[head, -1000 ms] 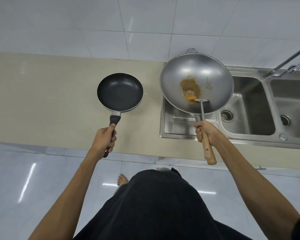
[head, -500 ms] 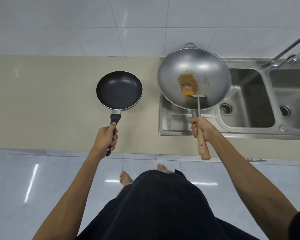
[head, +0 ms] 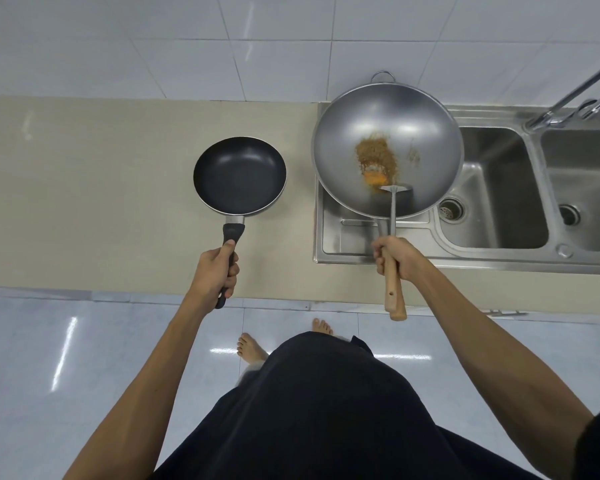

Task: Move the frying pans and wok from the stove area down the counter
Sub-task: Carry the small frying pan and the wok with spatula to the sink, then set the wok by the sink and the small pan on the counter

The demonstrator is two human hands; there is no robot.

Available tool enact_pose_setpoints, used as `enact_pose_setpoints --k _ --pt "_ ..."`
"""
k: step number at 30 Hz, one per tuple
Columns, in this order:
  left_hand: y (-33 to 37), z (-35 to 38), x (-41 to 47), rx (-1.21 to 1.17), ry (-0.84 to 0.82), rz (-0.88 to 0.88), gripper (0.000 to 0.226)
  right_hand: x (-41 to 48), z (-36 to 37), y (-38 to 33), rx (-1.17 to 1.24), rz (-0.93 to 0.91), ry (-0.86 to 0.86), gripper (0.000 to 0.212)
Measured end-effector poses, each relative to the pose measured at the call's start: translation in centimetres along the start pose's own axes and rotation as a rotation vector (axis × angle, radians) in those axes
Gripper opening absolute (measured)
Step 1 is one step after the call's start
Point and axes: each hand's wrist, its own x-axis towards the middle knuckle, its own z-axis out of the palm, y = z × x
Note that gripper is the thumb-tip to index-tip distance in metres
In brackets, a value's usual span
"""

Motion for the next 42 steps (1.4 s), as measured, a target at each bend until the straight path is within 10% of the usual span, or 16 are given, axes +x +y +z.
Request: enact_pose_setpoints --k 42 --pt "-0.1 -11.8 11.2 0.03 -0.032 0.008 0.033 -3.8 14.7 -1.9 -1.016 -0.503 0.653 0.061"
